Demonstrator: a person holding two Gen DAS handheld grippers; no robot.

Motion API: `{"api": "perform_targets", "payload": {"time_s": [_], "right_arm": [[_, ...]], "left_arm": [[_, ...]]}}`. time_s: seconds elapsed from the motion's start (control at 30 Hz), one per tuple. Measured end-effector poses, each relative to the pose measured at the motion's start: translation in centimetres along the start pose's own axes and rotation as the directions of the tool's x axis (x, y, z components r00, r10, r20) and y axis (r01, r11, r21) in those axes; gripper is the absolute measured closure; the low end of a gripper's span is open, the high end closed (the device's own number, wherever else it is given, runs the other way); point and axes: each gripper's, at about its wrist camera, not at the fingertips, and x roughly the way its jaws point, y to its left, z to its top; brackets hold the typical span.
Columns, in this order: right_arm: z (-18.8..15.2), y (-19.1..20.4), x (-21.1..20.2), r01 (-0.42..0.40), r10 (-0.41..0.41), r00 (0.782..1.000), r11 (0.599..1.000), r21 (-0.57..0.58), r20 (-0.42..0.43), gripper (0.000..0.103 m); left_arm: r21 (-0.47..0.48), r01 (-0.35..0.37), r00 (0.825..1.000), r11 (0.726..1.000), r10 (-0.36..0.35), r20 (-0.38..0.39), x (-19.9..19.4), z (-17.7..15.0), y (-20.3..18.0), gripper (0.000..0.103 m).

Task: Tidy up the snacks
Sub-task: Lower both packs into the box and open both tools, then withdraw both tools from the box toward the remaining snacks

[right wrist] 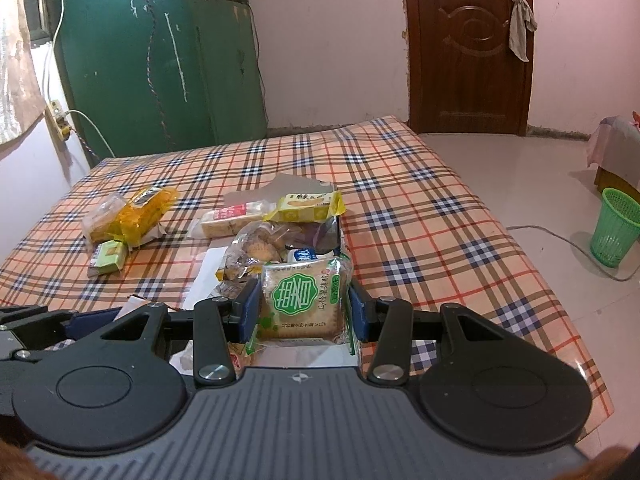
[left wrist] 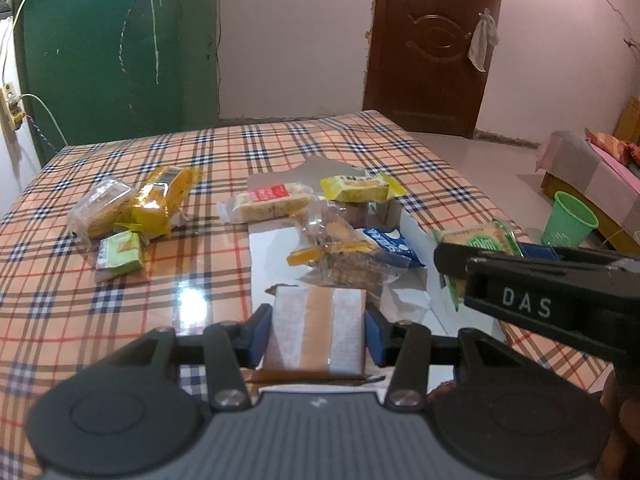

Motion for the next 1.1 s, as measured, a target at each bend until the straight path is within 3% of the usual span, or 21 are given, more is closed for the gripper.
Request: {"api": "perform_targets", "payload": {"time_s": [0.27,0.3,0.33,0.37,0.6,0.77,1.1], "right_arm": [[0.3,-0.3,0.9,-0.002,0.002,1.0,1.0,0.005,-0.004,0.047],[0.4,-0.3,1.0,0.001,-0.001,1.0,1.0,0.003,-0.004,0.043],[0.4,-0.3,1.1,0.009,-0.009,1.0,1.0,0.002,-0.001,0.027],[0.3,-0.3,1.0,0.01,-0.01,1.0,1.0,0.003,0.0,0.027],[0.7,0.0,0.5,0.007,-0.007,1.0,1.0,0.007,0.014,0.024],[1.2,0.9,0.0,-0.002,0.002,0.999,1.0,-0.005,0.033,0.0],[2.1,5.0,0.8,-0.065,0.067,0.997,0.996,-0.061,0.033,0.0]], "left_arm": [[0.004,0.072,0.997,0.997,-0.072,-0.006,0.8,0.1,-0.4,0.053],[0.003,0.075,0.997,0.997,-0.075,-0.007,0.9,0.1,-0.4,0.047],[-0.002,0.078,0.997,0.997,-0.078,-0.007,0.9,0.0,-0.3,0.036],[-0.006,0.077,0.997,0.997,-0.077,-0.002,0.8,0.0,-0.2,0.034],[-0.03,0.024,1.0,0.999,-0.024,0.001,0.0,0.4,1.3,0.029],[-0.04,-0.047,0.999,0.998,0.048,0.023,-1.0,0.9,3.0,0.024],[-0.12,-0.154,0.987,0.981,0.159,0.034,-2.7,1.0,8.0,0.023]]}}
